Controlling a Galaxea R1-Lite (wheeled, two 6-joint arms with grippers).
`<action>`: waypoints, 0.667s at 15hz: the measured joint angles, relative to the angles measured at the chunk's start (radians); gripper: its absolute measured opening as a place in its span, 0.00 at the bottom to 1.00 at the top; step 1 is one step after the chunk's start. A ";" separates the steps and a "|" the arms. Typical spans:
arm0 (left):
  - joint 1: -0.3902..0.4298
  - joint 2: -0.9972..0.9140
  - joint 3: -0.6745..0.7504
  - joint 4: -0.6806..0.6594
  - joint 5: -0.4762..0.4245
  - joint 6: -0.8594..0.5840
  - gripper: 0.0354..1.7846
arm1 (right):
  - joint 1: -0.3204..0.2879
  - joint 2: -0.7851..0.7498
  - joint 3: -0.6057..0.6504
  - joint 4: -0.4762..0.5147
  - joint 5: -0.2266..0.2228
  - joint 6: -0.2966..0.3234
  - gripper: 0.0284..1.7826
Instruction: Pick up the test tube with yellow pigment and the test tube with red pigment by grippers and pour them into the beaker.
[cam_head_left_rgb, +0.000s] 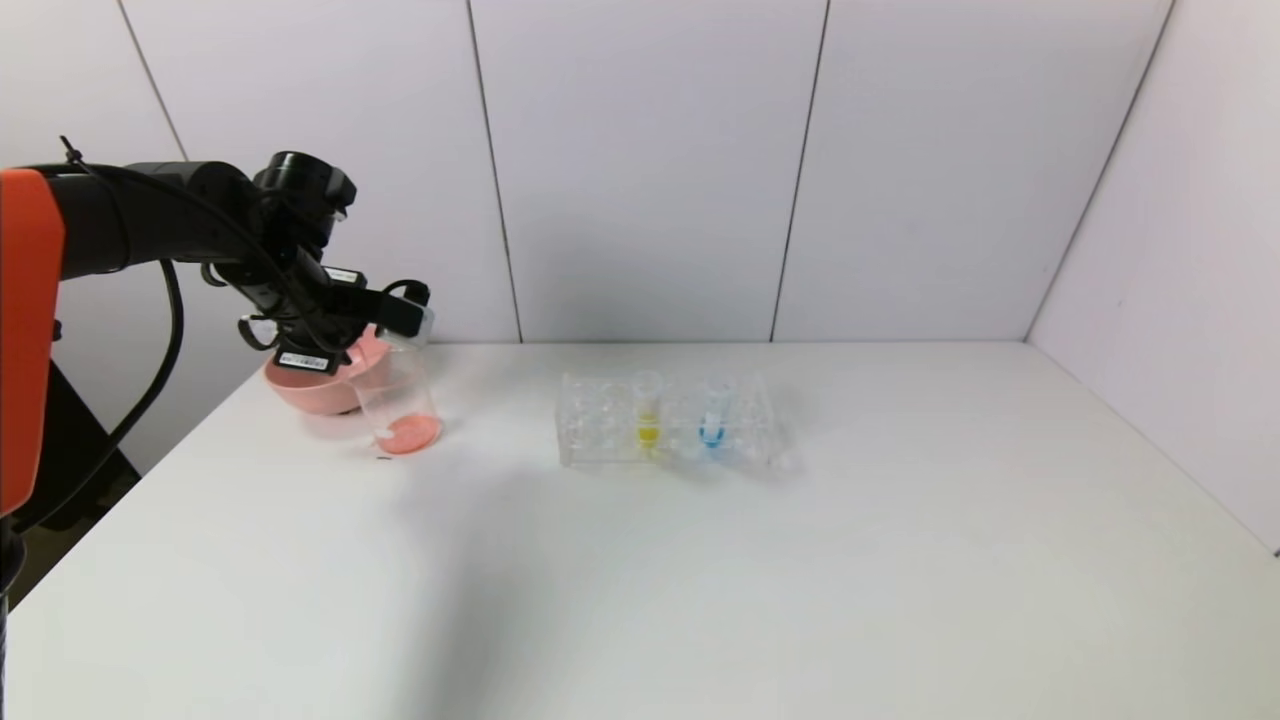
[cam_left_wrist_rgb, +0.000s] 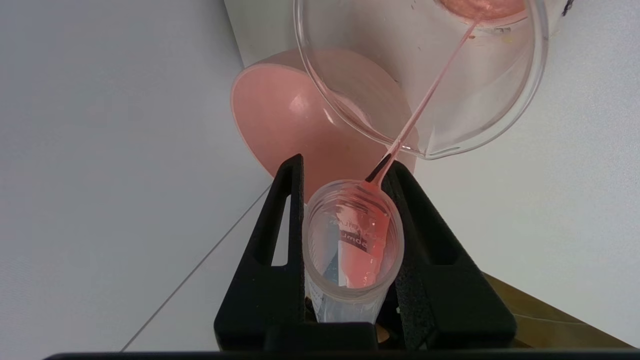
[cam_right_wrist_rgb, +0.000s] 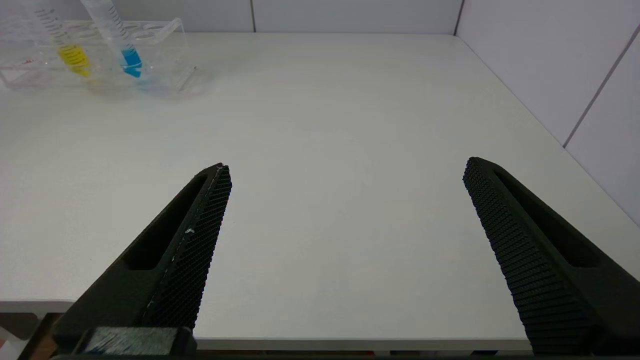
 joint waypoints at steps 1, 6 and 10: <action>0.000 0.000 0.000 0.000 0.001 0.000 0.27 | 0.000 0.000 0.000 0.000 0.000 0.000 0.95; -0.006 0.000 0.000 0.000 0.030 0.000 0.27 | 0.000 0.000 0.000 0.000 0.000 0.000 0.95; -0.015 0.000 0.000 0.000 0.049 0.006 0.27 | 0.000 0.000 0.000 0.000 0.000 0.000 0.95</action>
